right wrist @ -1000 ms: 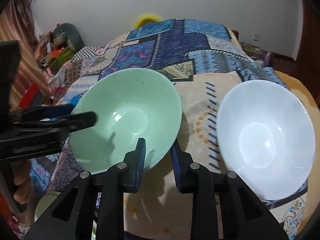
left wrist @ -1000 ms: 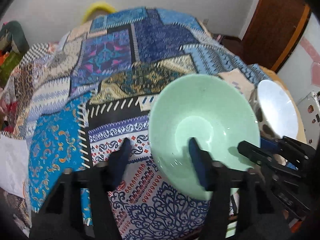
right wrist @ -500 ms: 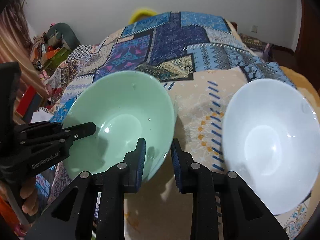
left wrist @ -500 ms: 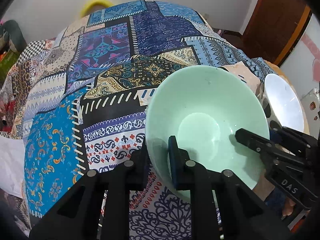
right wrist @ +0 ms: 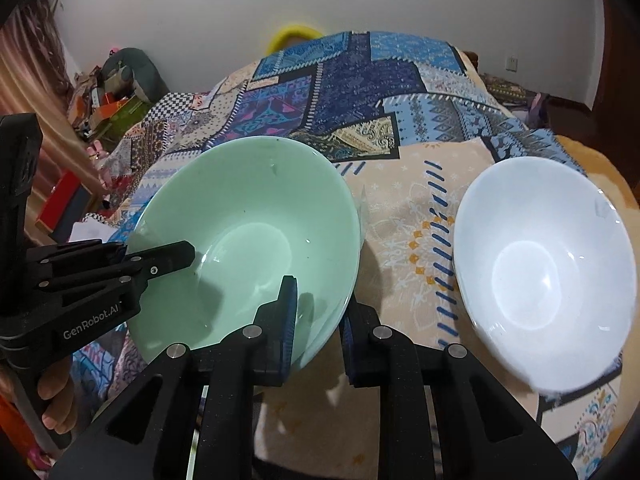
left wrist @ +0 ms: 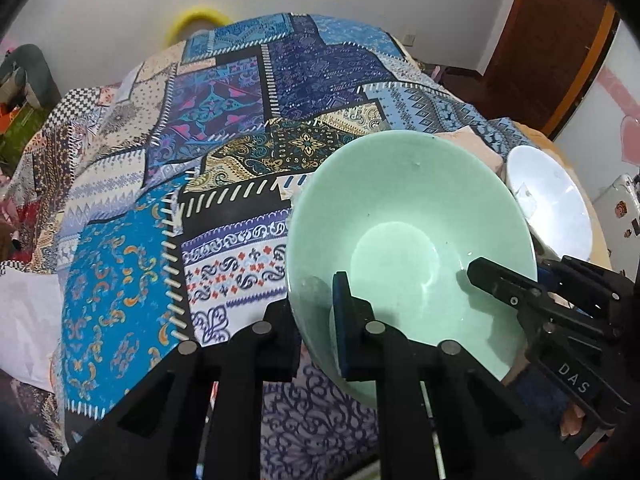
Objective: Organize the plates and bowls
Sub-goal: 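Lift the mint-green bowl with both tools and carry it over the pink bowl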
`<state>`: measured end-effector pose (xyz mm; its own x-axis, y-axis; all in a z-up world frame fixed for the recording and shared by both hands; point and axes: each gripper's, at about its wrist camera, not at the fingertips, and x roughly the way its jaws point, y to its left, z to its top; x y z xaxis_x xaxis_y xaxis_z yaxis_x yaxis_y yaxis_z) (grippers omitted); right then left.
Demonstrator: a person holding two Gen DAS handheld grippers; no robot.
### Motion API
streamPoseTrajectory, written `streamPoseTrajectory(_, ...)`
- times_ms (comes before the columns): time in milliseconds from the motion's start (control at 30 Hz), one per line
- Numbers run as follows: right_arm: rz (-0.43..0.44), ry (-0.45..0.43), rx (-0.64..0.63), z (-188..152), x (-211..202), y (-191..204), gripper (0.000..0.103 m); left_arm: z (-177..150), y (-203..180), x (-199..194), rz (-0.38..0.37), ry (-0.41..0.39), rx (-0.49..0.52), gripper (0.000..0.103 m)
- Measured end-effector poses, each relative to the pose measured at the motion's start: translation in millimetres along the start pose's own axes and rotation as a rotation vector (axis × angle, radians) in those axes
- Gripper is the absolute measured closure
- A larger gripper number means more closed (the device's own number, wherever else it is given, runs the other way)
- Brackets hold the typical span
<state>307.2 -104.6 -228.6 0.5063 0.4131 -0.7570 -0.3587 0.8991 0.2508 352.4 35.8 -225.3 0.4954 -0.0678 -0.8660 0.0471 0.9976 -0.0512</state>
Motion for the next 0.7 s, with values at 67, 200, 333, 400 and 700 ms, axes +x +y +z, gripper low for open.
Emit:
streamPoseTrajectory(67, 0.0, -0.009, -0.008, -2.0, -7.4, 4.5, 0.085, -4.3, -0.3, -10.2, -0.001, -0.008, -0.001, 0.09)
streamPoseTrajectory(200, 0.003, -0.027, -0.013, -6.1, -22.5, 12.8, 0.085, -13.4, -2.9, -29.8, -0.002, -0.025, 0.001, 0.09)
streamPoseTrajectory(333, 0.01, -0.043, -0.015, -10.8, -36.9, 20.5, 0.085, -23.3, -5.3, -51.5, 0.004, -0.05, 0.008, 0.09)
streamPoseTrajectory(400, 0.01, -0.051, -0.018, -13.5, -44.0, 24.9, 0.085, -28.6, -5.4, -62.2, 0.002, -0.059, 0.0, 0.09)
streamPoseTrajectory(700, 0.027, -0.1, -0.039, -24.9, -80.1, 49.4, 0.085, -62.1, -2.8, -113.6, -0.005, -0.11, -0.018, 0.09)
